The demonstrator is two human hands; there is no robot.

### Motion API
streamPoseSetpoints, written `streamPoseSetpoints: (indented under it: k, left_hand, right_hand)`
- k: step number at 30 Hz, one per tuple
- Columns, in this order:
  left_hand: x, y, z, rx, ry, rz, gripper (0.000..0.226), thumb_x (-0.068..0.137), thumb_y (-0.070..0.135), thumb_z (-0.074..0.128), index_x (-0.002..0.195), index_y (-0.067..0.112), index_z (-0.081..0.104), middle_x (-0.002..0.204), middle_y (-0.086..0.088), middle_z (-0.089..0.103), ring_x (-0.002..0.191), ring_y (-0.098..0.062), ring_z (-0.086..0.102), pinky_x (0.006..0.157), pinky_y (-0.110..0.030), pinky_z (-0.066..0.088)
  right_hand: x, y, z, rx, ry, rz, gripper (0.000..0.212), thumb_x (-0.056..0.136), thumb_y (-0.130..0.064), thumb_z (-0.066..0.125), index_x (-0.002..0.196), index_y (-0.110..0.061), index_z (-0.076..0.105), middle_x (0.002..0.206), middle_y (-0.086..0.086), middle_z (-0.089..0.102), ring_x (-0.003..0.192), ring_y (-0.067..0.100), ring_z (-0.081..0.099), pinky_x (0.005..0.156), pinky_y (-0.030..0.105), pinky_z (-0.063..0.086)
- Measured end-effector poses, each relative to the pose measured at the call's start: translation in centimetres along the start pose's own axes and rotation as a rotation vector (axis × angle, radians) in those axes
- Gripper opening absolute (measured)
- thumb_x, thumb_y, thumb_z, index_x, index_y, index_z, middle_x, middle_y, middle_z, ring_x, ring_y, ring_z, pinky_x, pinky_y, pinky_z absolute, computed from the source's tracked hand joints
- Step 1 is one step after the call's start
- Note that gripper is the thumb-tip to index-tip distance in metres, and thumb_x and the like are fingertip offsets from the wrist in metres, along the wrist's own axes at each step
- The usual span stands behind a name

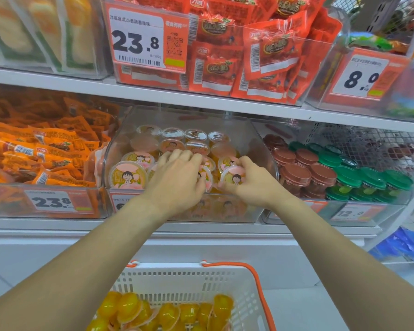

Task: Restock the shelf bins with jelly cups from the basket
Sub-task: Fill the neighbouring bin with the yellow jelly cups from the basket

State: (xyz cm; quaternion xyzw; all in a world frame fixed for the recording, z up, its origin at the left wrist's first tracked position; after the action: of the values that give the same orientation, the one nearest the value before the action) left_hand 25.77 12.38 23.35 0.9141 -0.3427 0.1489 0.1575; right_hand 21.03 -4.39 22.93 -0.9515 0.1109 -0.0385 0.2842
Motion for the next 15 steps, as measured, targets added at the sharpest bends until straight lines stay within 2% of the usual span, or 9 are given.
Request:
streamPoseSetpoints:
  k: [3,5,6,8,10,15]
  left_hand:
    - [0.1,0.2,-0.1,0.004,-0.007,0.009,0.040,0.096,0.034,0.046,0.132,0.018,0.051,0.128,-0.003,0.054,0.126,-0.025,0.041,0.114,-0.042,0.025]
    - [0.0,0.7,-0.1,-0.011,-0.014,0.046,0.044,0.096,0.033,0.047,0.137,0.020,0.048,0.133,-0.002,0.052,0.132,-0.024,0.036,0.118,-0.047,0.019]
    - [0.0,0.9,0.0,-0.018,-0.024,0.070,0.045,0.096,0.033,0.047,0.140,0.021,0.046,0.136,0.000,0.051,0.135,-0.023,0.032,0.119,-0.050,0.015]
    - [0.0,1.4,0.2,-0.017,-0.050,0.098,0.047,0.096,0.032,0.046,0.143,0.023,0.044,0.140,0.003,0.048,0.139,-0.021,0.027,0.121,-0.053,0.010]
    - [-0.1,1.7,0.4,-0.010,-0.072,0.098,0.047,0.097,0.031,0.045,0.143,0.023,0.042,0.143,0.004,0.045,0.142,-0.021,0.023,0.121,-0.055,0.008]
    - [-0.2,1.5,0.6,0.010,-0.109,0.080,0.043,0.098,0.033,0.042,0.139,0.020,0.044,0.145,0.002,0.043,0.143,-0.022,0.020,0.121,-0.056,0.006]
  right_hand:
    - [-0.1,-0.2,-0.1,0.017,0.058,-0.055,0.046,0.081,-0.048,0.076,0.115,-0.027,0.052,0.103,-0.009,0.063,0.091,0.012,0.058,0.067,0.020,0.041]
    - [-0.3,-0.4,-0.4,0.033,0.054,-0.082,0.036,0.082,-0.044,0.076,0.108,-0.033,0.053,0.095,-0.013,0.063,0.085,0.006,0.059,0.063,0.014,0.041]
    - [-0.3,-0.5,-0.4,0.036,0.035,-0.085,0.033,0.084,-0.041,0.075,0.106,-0.033,0.053,0.094,-0.013,0.064,0.084,0.006,0.060,0.063,0.012,0.042]
    - [-0.2,-0.3,-0.5,0.044,0.005,-0.080,0.026,0.088,-0.032,0.070,0.109,-0.028,0.054,0.098,-0.004,0.068,0.089,0.017,0.065,0.069,0.019,0.050]
    - [-0.2,0.0,-0.5,0.062,0.003,-0.069,0.028,0.089,-0.026,0.067,0.114,-0.023,0.056,0.103,0.001,0.068,0.092,0.021,0.066,0.075,0.028,0.051]
    - [-0.1,0.9,-0.4,0.146,0.013,-0.037,0.040,0.082,-0.034,0.073,0.116,-0.025,0.053,0.105,-0.007,0.065,0.090,0.009,0.063,0.074,0.024,0.049]
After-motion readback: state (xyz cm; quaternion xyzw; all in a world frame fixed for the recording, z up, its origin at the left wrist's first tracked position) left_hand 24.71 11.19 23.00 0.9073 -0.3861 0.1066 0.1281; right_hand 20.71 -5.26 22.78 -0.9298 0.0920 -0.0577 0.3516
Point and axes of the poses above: each hand's wrist, its own x-axis towards the middle knuckle, its own z-axis out of the palm, y = z × x, the point moved 5 cm from there along x, towards the middle knuckle
